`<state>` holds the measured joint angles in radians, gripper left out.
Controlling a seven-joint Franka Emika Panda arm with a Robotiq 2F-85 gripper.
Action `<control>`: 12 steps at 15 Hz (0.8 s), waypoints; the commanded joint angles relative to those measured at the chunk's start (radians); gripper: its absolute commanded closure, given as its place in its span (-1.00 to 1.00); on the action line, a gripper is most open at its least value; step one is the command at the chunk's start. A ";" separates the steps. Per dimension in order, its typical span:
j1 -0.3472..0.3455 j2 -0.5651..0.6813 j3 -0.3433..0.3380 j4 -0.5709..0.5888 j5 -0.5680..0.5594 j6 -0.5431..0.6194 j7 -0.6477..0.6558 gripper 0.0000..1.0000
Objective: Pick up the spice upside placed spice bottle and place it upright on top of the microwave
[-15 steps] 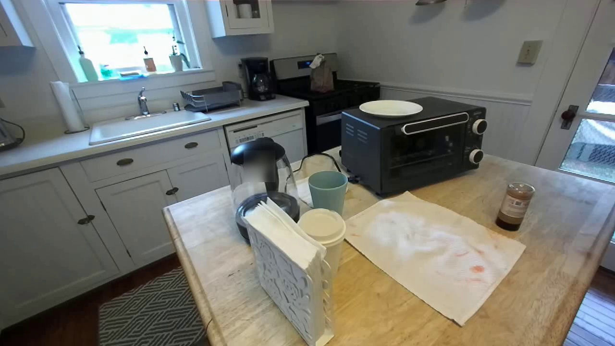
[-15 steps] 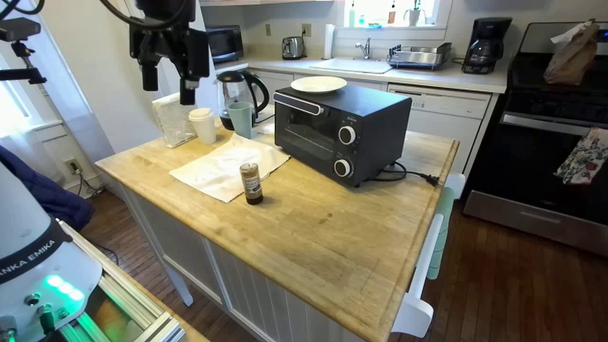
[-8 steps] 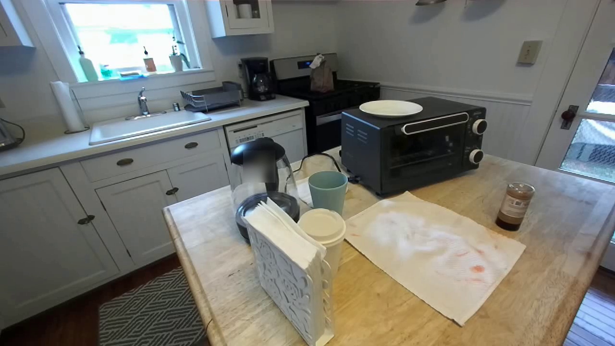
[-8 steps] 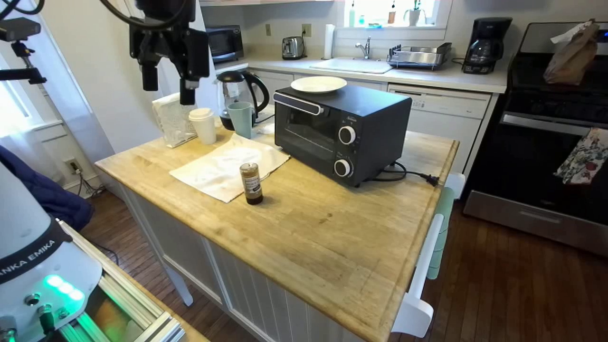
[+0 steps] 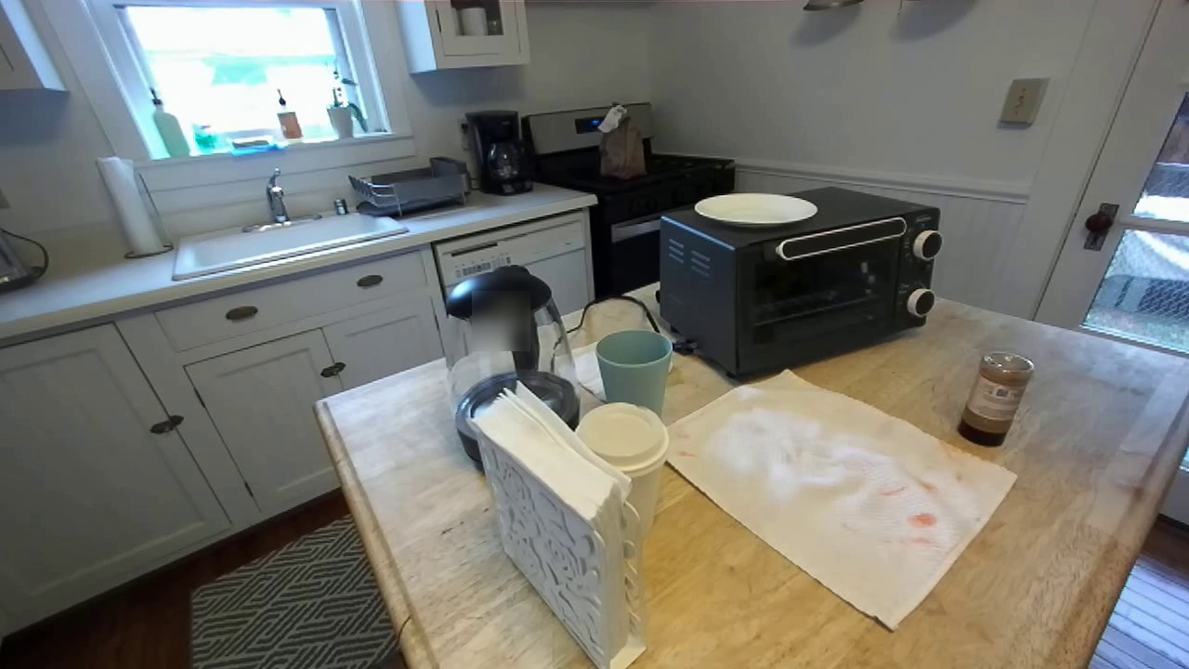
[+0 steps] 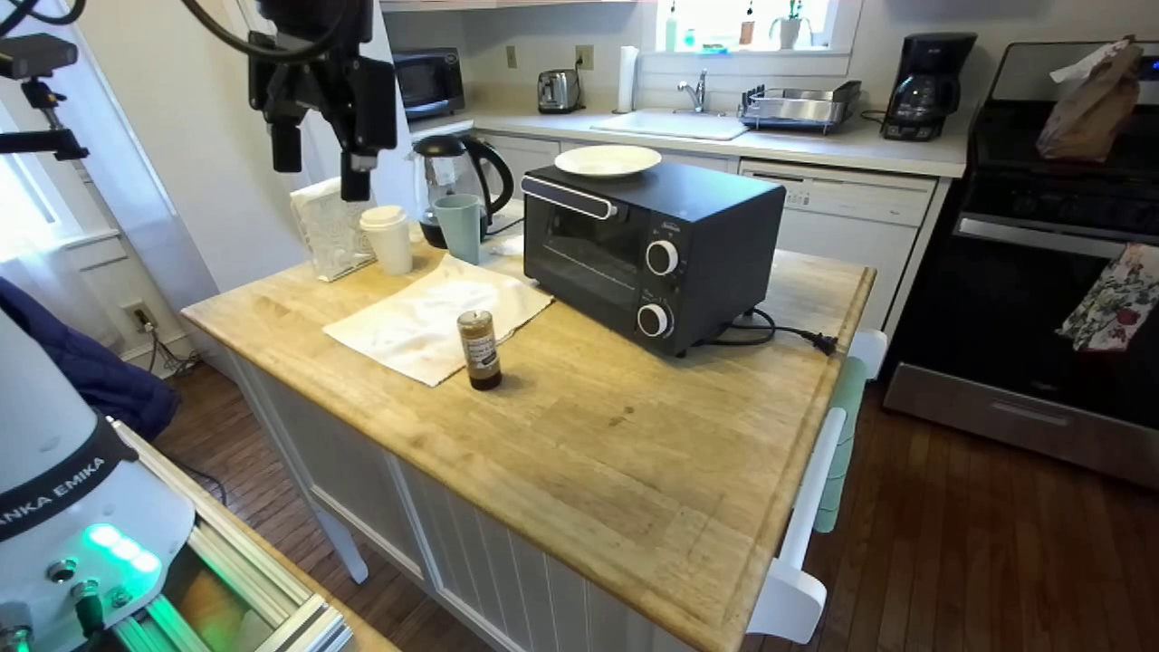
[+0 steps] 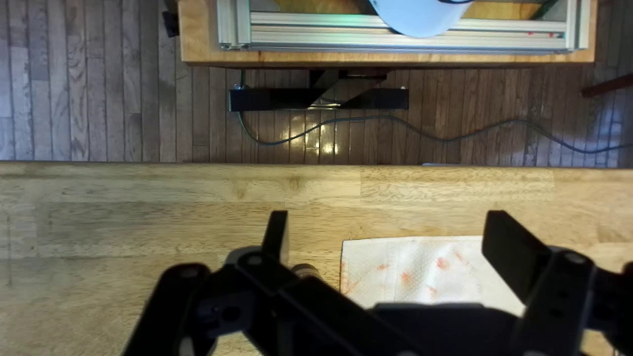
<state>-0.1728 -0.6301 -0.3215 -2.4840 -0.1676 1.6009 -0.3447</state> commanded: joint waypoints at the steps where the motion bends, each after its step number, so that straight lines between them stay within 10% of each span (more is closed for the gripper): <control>1: -0.025 0.088 -0.037 0.018 0.105 0.054 0.091 -1.00; 12: -0.035 0.451 0.008 0.003 0.271 0.462 0.312 -1.00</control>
<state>-0.1854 -0.2865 -0.3451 -2.5095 0.0798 2.0210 -0.0907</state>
